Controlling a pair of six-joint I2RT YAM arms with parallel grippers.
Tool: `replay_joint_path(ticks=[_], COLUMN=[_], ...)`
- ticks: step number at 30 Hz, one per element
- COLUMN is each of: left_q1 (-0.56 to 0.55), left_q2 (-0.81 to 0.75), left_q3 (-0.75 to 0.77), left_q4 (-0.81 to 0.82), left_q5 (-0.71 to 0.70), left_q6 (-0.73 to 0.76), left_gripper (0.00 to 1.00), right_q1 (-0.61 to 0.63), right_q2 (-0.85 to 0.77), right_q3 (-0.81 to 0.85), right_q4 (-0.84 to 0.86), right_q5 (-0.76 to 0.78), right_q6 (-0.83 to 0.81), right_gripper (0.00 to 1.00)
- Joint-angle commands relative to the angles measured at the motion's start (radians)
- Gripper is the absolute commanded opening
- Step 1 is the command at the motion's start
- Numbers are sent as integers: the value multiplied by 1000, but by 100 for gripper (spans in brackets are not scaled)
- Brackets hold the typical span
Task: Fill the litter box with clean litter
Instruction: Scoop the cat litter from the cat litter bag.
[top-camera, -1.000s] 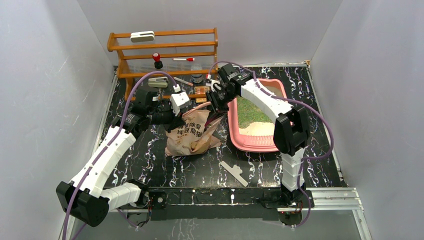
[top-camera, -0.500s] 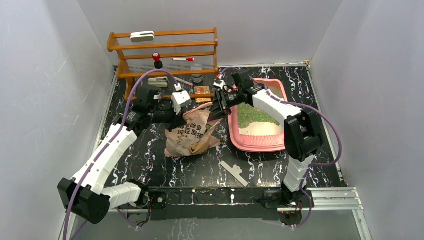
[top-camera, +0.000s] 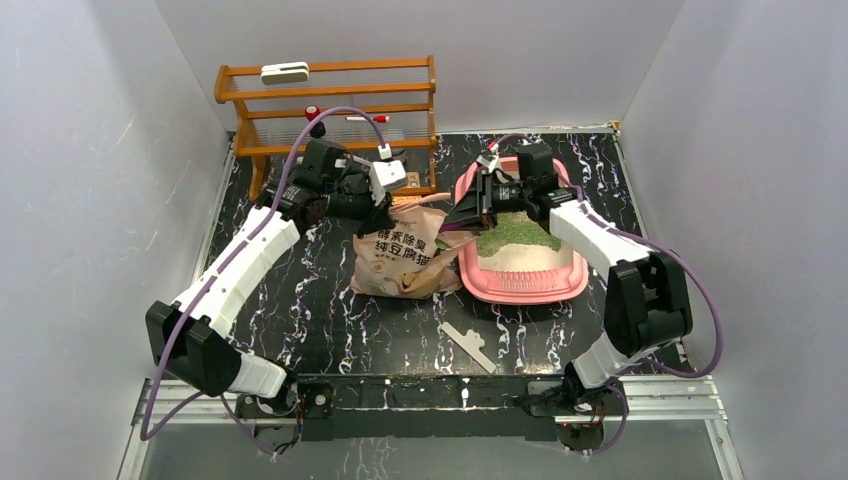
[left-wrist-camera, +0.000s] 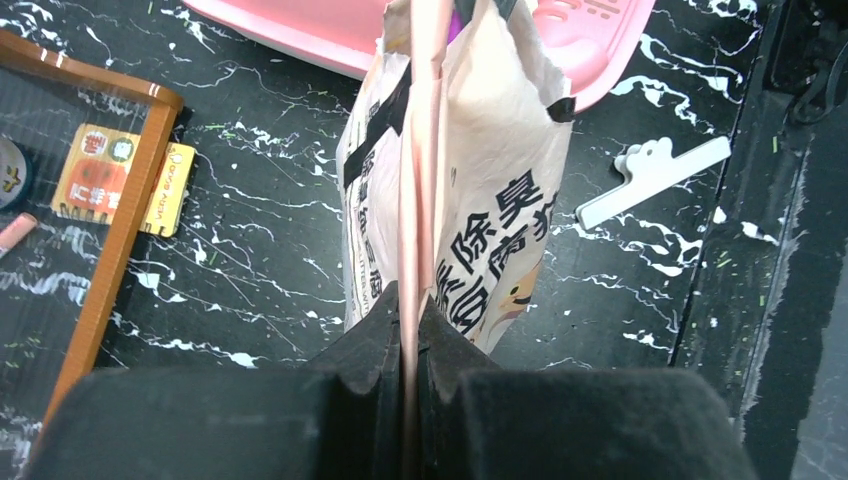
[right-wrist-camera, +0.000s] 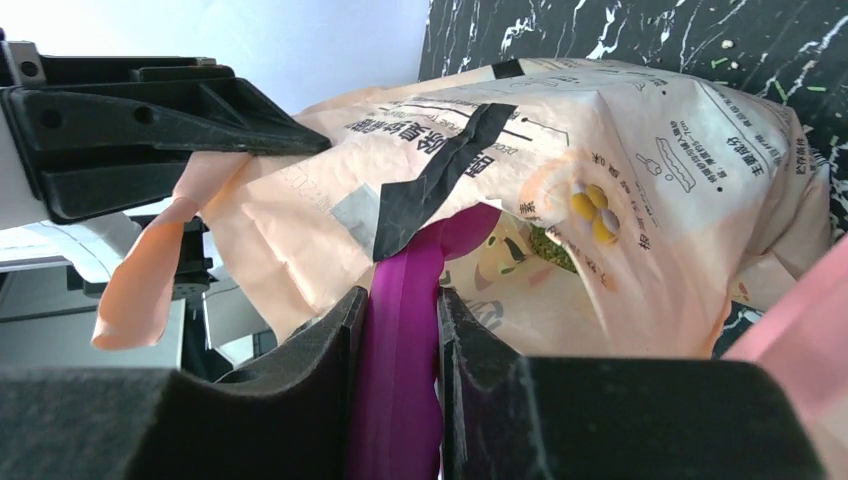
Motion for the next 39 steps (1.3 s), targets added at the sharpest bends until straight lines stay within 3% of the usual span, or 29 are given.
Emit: replay_joint_path(ticks=[1,7,15,19,26,32,39], left_q1=[-12,-11,-11,-11,-11,-11,-11], left_q2=[-103,-196,-235,-227,-227,-225,-220], left_q3=[-20,-163,-226,-229,-228,-225,-216], left_q4=[89,87,125,127,135,135,137], left_q5=[48,21,10,14,-3,-1,7], left_q6=[66,62,25,15,6,2,3], left_gripper=[0,0,0,0,0,0,0], right_q1=[-11,31,270,321,334,324,320], right_q2=[-59,32,160,227,230,148,54], right_q3=[70,246,514,530,516,664,665], right_q4=[-171,-670,-975,-962,-843,-958,-1051], right_q5=[-6,267,862,860,641,876,962], right_q6=[-127,-460,-522,-501,-485,-485,-497], right_gripper=[0,0,0,0,0,0,0])
